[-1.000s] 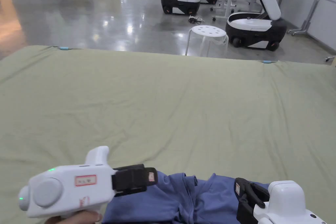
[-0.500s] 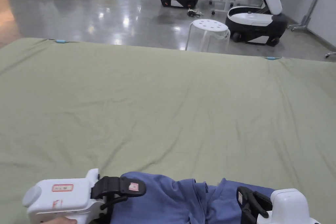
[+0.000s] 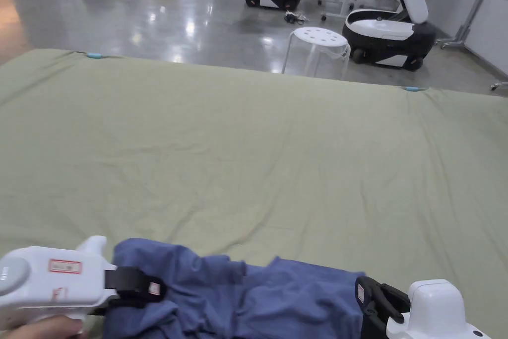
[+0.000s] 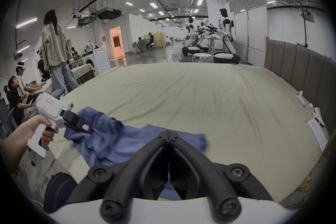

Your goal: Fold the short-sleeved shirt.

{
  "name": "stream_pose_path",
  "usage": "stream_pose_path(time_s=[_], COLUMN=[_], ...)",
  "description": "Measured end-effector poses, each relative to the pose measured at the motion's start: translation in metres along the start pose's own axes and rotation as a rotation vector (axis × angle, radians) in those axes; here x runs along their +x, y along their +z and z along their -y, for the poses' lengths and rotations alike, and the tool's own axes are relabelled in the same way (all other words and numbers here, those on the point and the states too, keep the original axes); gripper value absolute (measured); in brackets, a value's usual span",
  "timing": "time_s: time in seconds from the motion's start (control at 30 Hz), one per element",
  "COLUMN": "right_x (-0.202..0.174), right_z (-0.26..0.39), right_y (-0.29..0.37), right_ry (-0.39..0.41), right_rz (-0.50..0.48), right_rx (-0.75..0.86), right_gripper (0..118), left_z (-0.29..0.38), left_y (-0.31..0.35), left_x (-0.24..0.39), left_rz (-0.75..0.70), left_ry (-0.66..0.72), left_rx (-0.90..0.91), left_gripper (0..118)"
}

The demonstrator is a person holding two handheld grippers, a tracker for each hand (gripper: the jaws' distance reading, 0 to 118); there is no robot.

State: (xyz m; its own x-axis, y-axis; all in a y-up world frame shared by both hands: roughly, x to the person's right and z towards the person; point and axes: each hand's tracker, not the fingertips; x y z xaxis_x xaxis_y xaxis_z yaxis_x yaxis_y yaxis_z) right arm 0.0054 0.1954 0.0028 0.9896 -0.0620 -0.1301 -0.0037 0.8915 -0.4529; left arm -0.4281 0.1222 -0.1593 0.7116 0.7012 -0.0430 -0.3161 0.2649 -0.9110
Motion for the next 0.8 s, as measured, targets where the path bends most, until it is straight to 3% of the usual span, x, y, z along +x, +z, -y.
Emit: stream_pose_path(time_s=[0.1, 0.23, 0.37, 0.47, 0.57, 0.7, 0.73, 0.8], right_x=[-0.003, -0.003, 0.001, 0.007, 0.014, 0.023, 0.025, 0.028], right_z=[0.002, 0.004, 0.002, 0.000, 0.000, 0.002, 0.002, 0.002], right_y=[0.006, 0.013, 0.018, 0.022, 0.026, 0.030, 0.031, 0.033], right_ry=[-0.003, -0.006, 0.005, 0.001, -0.012, -0.033, -0.036, -0.042], right_rz=[-0.015, -0.025, -0.015, -0.010, -0.008, -0.011, -0.013, -0.018], right_rx=[0.010, 0.017, 0.032, 0.040, 0.047, 0.047, 0.048, 0.053], right_gripper=[1, 1, 1, 1, 1, 1, 1, 1], left_z=[-0.001, 0.015, 0.041, 0.073, 0.097, 0.118, 0.118, 0.110], left_y=[0.036, 0.041, 0.022, -0.020, -0.085, -0.154, -0.156, -0.144], left_x=[-0.005, 0.018, 0.100, 0.166, 0.189, 0.182, 0.179, 0.180], left_rz=[-0.187, -0.210, -0.273, -0.303, -0.377, -0.462, -0.451, -0.391], left_ry=[-0.001, 0.014, -0.210, -0.375, -0.508, -0.498, -0.496, -0.472], left_rx=[0.076, 0.127, 0.186, 0.202, 0.173, 0.082, 0.103, 0.115], left_gripper=[9, 9, 9, 9, 10, 10, 12, 38])
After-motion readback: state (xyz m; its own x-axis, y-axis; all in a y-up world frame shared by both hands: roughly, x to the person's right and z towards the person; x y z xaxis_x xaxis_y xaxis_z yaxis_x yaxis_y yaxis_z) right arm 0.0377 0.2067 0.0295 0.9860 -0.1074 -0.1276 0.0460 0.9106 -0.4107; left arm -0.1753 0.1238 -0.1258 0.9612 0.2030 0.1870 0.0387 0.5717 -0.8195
